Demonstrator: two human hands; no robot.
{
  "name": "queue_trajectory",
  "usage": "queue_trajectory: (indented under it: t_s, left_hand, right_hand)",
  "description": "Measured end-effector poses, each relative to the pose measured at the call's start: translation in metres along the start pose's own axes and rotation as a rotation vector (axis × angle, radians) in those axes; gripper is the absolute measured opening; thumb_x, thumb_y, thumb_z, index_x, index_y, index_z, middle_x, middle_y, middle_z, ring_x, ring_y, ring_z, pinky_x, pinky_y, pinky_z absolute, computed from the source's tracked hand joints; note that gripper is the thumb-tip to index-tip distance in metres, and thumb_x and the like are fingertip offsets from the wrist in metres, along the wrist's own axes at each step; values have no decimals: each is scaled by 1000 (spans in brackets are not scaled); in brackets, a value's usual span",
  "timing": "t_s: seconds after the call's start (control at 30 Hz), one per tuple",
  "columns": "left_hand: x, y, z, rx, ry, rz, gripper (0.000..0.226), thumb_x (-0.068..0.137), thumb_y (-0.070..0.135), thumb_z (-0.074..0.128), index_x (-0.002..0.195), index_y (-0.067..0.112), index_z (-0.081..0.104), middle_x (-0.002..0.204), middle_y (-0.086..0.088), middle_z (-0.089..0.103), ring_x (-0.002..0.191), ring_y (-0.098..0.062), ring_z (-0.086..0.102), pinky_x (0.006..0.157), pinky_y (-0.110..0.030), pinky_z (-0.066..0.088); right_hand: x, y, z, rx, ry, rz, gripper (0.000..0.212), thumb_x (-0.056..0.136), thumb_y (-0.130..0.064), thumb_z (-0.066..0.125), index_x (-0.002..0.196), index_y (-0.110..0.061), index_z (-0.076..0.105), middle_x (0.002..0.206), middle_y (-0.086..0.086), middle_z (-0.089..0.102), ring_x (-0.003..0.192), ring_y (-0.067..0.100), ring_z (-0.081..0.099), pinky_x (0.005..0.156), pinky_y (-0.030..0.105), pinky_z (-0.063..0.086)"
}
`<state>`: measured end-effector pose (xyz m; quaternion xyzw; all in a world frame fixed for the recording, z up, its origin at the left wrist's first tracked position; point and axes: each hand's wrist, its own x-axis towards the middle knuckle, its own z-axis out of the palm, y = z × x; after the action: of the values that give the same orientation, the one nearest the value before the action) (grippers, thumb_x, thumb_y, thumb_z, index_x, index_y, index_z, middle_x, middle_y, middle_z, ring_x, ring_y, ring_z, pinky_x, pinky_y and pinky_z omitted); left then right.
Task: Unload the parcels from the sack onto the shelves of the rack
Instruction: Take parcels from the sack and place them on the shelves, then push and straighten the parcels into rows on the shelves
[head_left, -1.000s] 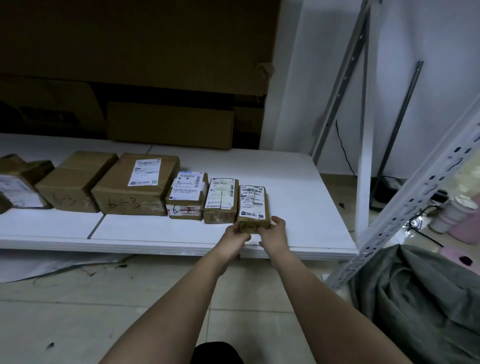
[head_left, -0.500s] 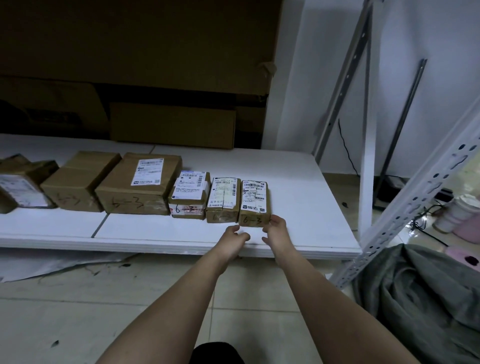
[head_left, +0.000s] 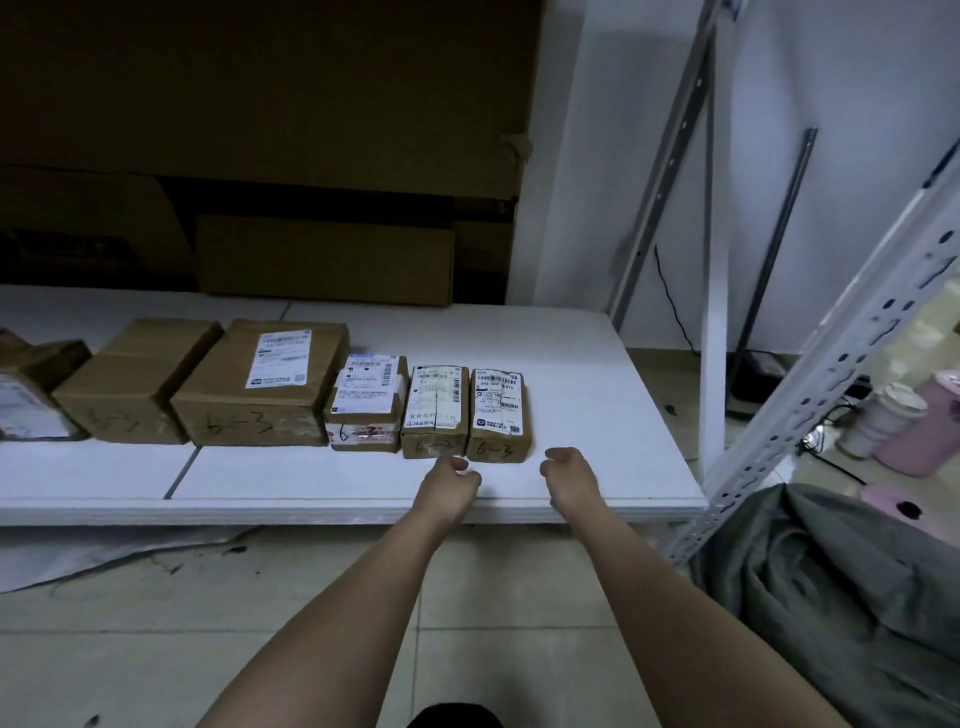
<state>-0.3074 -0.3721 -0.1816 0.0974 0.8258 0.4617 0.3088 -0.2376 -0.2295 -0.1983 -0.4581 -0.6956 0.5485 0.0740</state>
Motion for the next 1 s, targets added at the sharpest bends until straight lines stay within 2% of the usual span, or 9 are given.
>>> queue_trajectory:
  t_s: [0.1, 0.27, 0.4, 0.47, 0.53, 0.6, 0.77, 0.87, 1.0]
  left_hand:
    - [4, 5, 2, 73, 34, 23, 25, 93, 27, 43, 106, 12, 58, 110, -12, 66, 102, -30, 61, 86, -37, 48]
    - [7, 22, 23, 109, 32, 9, 16, 92, 27, 47, 77, 21, 53, 93, -11, 69, 90, -30, 66, 88, -42, 52]
    - [-5, 53, 37, 117, -9, -24, 15, 94, 25, 49, 83, 19, 58, 90, -13, 69, 89, -32, 66, 86, -43, 55]
    - [-19, 86, 39, 113, -44, -46, 16, 95, 25, 50, 87, 15, 58, 88, -12, 67, 83, -29, 66, 71, -33, 56]
    - [-37, 121, 34, 131, -83, -94, 19, 98, 25, 48, 89, 10, 56, 88, -11, 64, 69, -19, 61, 48, -19, 44]
    - [-56, 156, 21, 164, -117, -133, 17, 97, 19, 47, 88, 7, 53, 86, -12, 60, 59, -14, 55, 39, -15, 33]
    - [-101, 233, -20, 265, -109, -158, 22, 89, 17, 46, 67, 13, 48, 80, -11, 60, 65, -23, 54, 59, -25, 34]
    - [-135, 280, -42, 247, -107, -171, 23, 91, 13, 46, 68, 12, 48, 83, -12, 58, 64, -20, 52, 58, -23, 35]
    - [-199, 345, -84, 184, -168, -292, 26, 94, 9, 49, 69, 10, 47, 78, -11, 56, 59, -16, 51, 55, -23, 39]
  right_hand:
    - [-3, -4, -11, -104, -20, -39, 22, 88, -17, 43, 68, -24, 46, 77, -1, 54, 69, 19, 49, 59, 25, 35]
    - [-7, -10, -33, -176, -94, -68, 18, 91, -16, 46, 85, -9, 61, 83, 5, 67, 72, 24, 61, 70, 30, 50]
    - [-3, -23, -59, -316, -162, -73, 27, 88, -18, 48, 100, -2, 65, 96, 11, 72, 88, 28, 69, 85, 38, 53]
    - [-5, -42, -79, -351, -201, -44, 27, 86, -19, 49, 100, -3, 65, 102, 14, 70, 93, 31, 67, 87, 38, 53]
    - [-11, -63, -95, -376, -234, -10, 21, 85, -21, 50, 92, -6, 64, 103, 14, 69, 94, 32, 67, 88, 38, 54]
    - [-24, -90, -111, -387, -266, 8, 13, 82, -23, 52, 80, -13, 60, 102, 15, 70, 93, 33, 68, 88, 41, 55]
    - [-89, -171, -156, -406, -260, 66, 10, 84, -22, 49, 81, -16, 57, 98, 10, 72, 90, 30, 69, 85, 37, 55]
    - [-129, -219, -175, -499, -296, 62, 13, 88, -25, 46, 90, -15, 54, 109, 12, 68, 99, 31, 65, 85, 36, 53]
    - [-198, -298, -196, -672, -342, 11, 11, 92, -21, 45, 87, -13, 51, 100, 14, 65, 80, 25, 56, 70, 28, 42]
